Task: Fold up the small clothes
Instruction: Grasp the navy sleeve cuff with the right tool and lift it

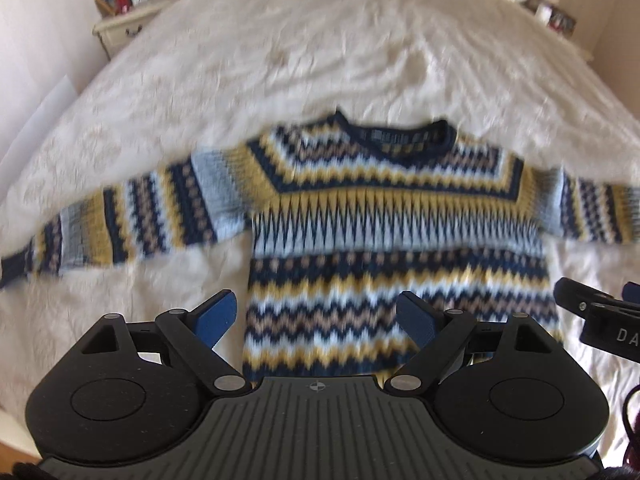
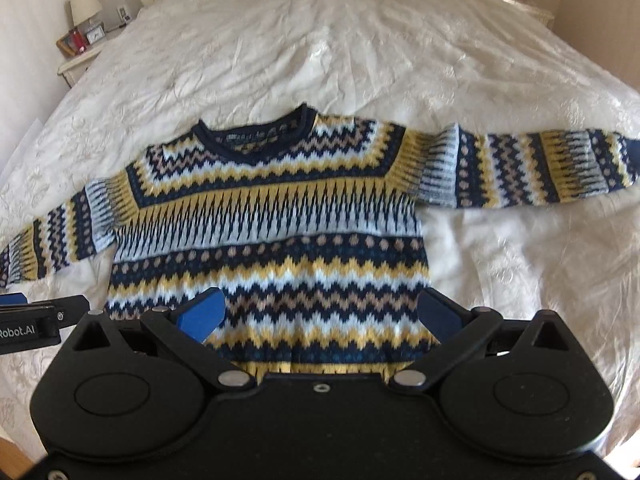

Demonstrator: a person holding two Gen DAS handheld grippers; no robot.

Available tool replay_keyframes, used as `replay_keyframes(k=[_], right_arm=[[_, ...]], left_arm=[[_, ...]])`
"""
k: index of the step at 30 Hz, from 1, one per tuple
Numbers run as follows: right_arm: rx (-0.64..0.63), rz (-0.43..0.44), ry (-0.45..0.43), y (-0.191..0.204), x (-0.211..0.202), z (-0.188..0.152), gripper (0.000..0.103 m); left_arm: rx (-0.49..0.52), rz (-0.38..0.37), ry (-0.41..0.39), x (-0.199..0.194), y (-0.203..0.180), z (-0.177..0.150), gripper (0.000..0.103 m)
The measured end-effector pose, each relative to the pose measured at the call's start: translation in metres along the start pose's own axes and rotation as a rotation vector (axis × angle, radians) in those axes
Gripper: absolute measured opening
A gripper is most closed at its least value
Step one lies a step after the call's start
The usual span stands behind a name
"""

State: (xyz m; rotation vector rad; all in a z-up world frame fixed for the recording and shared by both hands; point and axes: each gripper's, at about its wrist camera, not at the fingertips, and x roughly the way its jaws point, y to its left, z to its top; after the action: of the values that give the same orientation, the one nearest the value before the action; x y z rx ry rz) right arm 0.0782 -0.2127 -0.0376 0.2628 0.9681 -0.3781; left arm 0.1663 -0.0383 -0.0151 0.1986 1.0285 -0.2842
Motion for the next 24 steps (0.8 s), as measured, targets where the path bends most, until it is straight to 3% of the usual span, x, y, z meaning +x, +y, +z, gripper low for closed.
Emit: replay_keyframes(k=[5, 11, 16, 21, 24], right_arm=[[0.048, -0.023, -0.204, -0.003, -0.021, 0.019, 0.102], [0.111, -0.019, -0.315, -0.017, -0.029, 0.039, 0.102], [0.092, -0.052, -0.325, -0.03, -0.024, 0.047, 0.102], [0.095, -0.023, -0.271, -0.062, -0.009, 0.052, 0.102], [0.074, 0.001, -0.213, -0.089, 0.003, 0.055, 0.102]], left_arm=[[0.035, -0.019, -0.125, -0.007, -0.003, 0.025, 0.087], [0.048, -0.031, -0.178, -0.011, -0.009, 0.035, 0.087], [0.052, -0.041, -0.181, -0.011, -0.018, 0.031, 0.087], [0.031, -0.03, -0.189, -0.012, -0.033, 0.024, 0.087], [-0.009, -0.016, -0.143, -0.009, -0.045, 0.021, 0.087]])
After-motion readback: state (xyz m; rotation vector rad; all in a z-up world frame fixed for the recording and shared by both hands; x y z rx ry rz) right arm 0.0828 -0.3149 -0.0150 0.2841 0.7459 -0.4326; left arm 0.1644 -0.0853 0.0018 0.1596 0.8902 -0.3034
